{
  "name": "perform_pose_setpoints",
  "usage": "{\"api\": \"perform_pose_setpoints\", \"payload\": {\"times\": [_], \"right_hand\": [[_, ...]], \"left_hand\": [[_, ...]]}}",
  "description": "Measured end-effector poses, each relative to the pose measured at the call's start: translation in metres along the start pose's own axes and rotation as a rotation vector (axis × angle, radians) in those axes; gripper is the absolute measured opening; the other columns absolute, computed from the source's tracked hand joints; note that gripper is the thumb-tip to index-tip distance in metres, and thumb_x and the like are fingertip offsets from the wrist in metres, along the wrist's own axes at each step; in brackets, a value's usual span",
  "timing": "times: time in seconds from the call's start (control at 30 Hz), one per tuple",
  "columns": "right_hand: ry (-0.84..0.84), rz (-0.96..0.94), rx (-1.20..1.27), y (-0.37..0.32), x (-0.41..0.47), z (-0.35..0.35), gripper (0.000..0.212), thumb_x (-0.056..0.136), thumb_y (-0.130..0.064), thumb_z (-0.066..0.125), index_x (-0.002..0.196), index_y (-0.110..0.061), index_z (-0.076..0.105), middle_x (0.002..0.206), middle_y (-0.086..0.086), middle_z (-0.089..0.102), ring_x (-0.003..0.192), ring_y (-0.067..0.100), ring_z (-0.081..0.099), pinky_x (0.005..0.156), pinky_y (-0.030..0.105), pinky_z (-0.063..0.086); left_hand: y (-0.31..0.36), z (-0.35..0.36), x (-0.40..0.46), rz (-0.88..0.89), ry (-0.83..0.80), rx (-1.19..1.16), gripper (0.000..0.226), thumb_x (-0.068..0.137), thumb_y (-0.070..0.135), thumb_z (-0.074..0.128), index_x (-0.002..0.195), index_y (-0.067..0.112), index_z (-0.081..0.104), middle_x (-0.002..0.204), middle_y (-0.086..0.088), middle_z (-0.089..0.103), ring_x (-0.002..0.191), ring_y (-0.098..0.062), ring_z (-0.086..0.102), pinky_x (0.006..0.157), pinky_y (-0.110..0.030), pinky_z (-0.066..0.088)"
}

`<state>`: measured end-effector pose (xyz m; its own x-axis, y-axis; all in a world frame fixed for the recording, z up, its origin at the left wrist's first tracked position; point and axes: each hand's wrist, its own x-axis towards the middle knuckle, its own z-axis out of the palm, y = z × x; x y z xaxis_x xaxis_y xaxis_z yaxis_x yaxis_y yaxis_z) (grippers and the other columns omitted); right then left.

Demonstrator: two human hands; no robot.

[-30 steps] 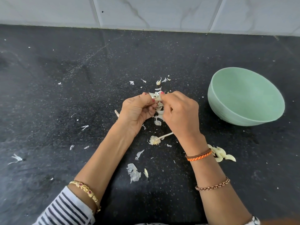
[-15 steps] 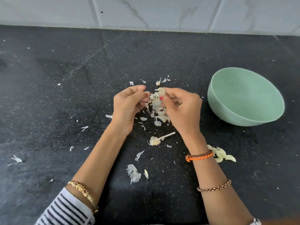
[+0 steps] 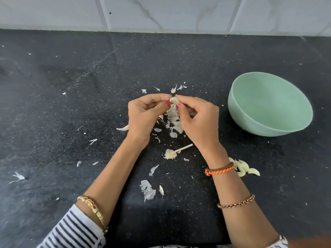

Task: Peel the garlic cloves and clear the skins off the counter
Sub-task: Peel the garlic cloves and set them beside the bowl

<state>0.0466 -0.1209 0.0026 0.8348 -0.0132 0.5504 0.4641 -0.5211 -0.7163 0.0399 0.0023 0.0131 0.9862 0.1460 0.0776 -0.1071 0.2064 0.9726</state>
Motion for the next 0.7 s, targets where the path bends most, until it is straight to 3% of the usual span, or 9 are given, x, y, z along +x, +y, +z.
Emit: {"api": "perform_pose_setpoints", "payload": {"times": [0.23,0.37,0.53,0.7], "right_hand": [[-0.005,-0.010,-0.008,0.0020,0.0011,0.0004,0.021,0.082,-0.003,0.059,0.097,-0.006,0.073,0.079,0.008,0.072,0.065,0.018,0.065,0.059,0.035,0.053],[-0.019,-0.125,-0.090,0.0025,0.0010,0.0008,0.017,0.083,-0.004,0.059,0.090,-0.006,0.074,0.062,0.006,0.065,0.052,0.019,0.057,0.050,0.034,0.046],[0.011,-0.337,-0.205,0.0028,-0.0007,0.0044,0.022,0.084,-0.006,0.052,0.091,0.001,0.072,0.060,0.009,0.062,0.047,0.022,0.055,0.045,0.027,0.038],[0.034,-0.432,-0.205,0.0014,-0.0007,0.0020,0.022,0.083,-0.002,0.052,0.090,0.003,0.071,0.063,0.009,0.064,0.050,0.023,0.058,0.047,0.024,0.040]], "left_hand": [[-0.0001,0.0006,0.0001,0.044,0.020,0.005,0.023,0.077,-0.016,0.060,0.075,0.006,0.064,0.062,0.009,0.068,0.059,0.001,0.060,0.060,-0.012,0.046],[-0.0011,-0.0019,0.0016,0.042,0.039,0.009,0.031,0.077,-0.019,0.059,0.066,0.009,0.063,0.058,0.009,0.066,0.056,-0.001,0.058,0.059,-0.013,0.046],[0.0015,-0.0059,0.0055,-0.097,0.016,-0.073,0.038,0.072,-0.011,0.059,0.050,0.019,0.063,0.051,0.008,0.059,0.047,-0.003,0.046,0.051,-0.015,0.039],[0.0004,-0.0003,0.0062,-0.284,0.036,-0.262,0.057,0.082,-0.017,0.041,0.038,0.017,0.057,0.044,0.005,0.048,0.042,-0.003,0.040,0.043,-0.013,0.037]]}}
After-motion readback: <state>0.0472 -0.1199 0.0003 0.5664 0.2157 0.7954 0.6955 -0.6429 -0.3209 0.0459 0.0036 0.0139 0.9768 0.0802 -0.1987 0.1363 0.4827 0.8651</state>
